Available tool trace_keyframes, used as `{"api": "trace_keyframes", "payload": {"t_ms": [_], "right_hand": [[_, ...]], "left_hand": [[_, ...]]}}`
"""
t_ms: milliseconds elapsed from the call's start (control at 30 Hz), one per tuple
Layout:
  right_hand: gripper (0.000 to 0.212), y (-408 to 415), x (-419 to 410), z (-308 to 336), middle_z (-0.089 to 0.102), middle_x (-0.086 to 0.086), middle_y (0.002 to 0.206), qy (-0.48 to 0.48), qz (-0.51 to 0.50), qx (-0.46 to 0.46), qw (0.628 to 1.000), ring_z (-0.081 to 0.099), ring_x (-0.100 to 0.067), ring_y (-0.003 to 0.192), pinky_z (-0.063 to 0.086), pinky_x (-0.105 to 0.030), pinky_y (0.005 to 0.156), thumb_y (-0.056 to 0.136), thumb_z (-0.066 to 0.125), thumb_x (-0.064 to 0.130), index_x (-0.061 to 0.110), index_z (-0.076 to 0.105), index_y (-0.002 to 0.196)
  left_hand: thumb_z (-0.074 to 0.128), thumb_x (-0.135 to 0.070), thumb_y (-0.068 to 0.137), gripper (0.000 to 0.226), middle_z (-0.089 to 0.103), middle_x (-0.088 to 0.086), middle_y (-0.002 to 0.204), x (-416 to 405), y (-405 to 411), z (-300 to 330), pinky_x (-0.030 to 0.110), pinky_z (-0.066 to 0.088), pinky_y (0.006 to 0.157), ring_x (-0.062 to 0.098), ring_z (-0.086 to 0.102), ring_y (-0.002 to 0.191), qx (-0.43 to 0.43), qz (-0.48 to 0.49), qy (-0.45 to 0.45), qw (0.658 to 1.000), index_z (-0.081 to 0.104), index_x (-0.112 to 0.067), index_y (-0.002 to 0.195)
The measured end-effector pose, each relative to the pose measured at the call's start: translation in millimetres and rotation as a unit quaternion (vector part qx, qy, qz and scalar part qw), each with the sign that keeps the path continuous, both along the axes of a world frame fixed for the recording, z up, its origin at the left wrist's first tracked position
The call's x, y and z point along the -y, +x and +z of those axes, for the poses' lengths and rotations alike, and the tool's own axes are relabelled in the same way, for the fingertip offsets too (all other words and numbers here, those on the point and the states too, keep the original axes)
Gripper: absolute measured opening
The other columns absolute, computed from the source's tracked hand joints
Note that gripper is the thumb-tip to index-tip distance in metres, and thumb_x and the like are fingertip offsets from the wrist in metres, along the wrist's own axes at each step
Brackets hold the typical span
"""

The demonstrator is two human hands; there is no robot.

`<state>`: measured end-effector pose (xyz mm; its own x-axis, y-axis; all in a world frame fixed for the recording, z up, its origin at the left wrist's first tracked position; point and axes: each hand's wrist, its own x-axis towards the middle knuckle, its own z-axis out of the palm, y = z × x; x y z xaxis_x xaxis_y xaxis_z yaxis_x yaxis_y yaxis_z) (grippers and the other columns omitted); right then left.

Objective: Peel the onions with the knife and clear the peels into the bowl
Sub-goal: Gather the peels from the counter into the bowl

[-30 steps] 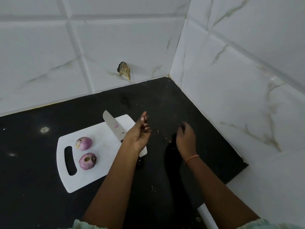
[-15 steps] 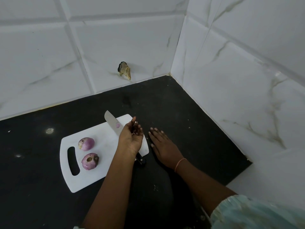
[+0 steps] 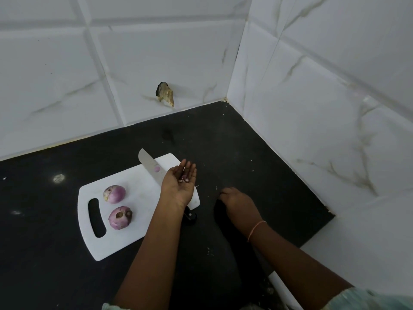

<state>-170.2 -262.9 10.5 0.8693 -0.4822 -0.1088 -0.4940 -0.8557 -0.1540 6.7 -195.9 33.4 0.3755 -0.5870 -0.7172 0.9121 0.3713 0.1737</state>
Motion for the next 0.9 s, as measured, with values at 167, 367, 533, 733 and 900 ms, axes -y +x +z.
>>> {"api": "trace_keyframes", "payload": {"t_ms": [167, 367, 533, 733, 900], "right_hand": [[0.019, -2, -8, 4, 0.062, -0.009, 0.115, -0.007, -0.038, 0.007, 0.999, 0.058, -0.024, 0.105, 0.047, -0.032, 0.086, 0.094, 0.050, 0.011, 0.008, 0.067, 0.103], [0.015, 32, -1, 56, 0.076, -0.001, 0.082, 0.249, -0.216, 0.293, 0.898, 0.070, -0.009, 0.076, 0.056, -0.024, 0.079, 0.076, 0.076, 0.000, 0.013, 0.079, 0.081], [0.021, 54, -4, 99, 0.076, -0.002, 0.087, 0.221, -0.129, 0.286, 0.923, 0.069, -0.005, 0.080, 0.053, -0.014, 0.080, 0.082, 0.064, -0.007, 0.006, 0.078, 0.088], [0.011, 57, -14, 92, 0.073, -0.002, 0.083, 0.151, -0.136, 0.345, 0.916, 0.068, -0.009, 0.078, 0.055, -0.020, 0.076, 0.080, 0.069, -0.003, 0.007, 0.073, 0.084], [0.019, 47, -14, 91, 0.069, 0.002, 0.082, 0.158, -0.158, 0.423, 0.878, 0.066, -0.002, 0.077, 0.049, -0.010, 0.074, 0.077, 0.065, -0.011, 0.007, 0.069, 0.083]], "left_hand": [[0.039, -0.013, 0.103, 0.034, 0.067, 0.019, 0.098, -7, 2, 0, 0.039, 0.051, 0.099, 0.030, 0.065, 0.098, 0.005, -0.009, -0.003, 1.000, 0.067, 0.004, 0.096], [0.040, -0.014, 0.101, 0.032, 0.066, 0.017, 0.096, -5, -11, 1, 0.037, 0.049, 0.092, 0.027, 0.064, 0.091, 0.024, -0.048, 0.007, 0.999, 0.067, 0.001, 0.096], [0.043, -0.012, 0.100, 0.029, 0.066, 0.021, 0.101, -2, -24, 8, 0.037, 0.054, 0.089, 0.026, 0.064, 0.087, -0.013, -0.059, -0.032, 0.998, 0.067, 0.004, 0.097], [0.047, -0.010, 0.098, 0.021, 0.066, 0.015, 0.093, -5, -33, 19, 0.026, 0.054, 0.053, 0.015, 0.057, 0.060, -0.067, -0.073, -0.089, 0.991, 0.062, 0.002, 0.091], [0.044, -0.008, 0.096, 0.023, 0.069, 0.017, 0.107, -5, -34, 27, 0.045, 0.062, 0.064, 0.029, 0.072, 0.089, -0.072, -0.082, -0.121, 0.987, 0.063, 0.002, 0.105]]}}
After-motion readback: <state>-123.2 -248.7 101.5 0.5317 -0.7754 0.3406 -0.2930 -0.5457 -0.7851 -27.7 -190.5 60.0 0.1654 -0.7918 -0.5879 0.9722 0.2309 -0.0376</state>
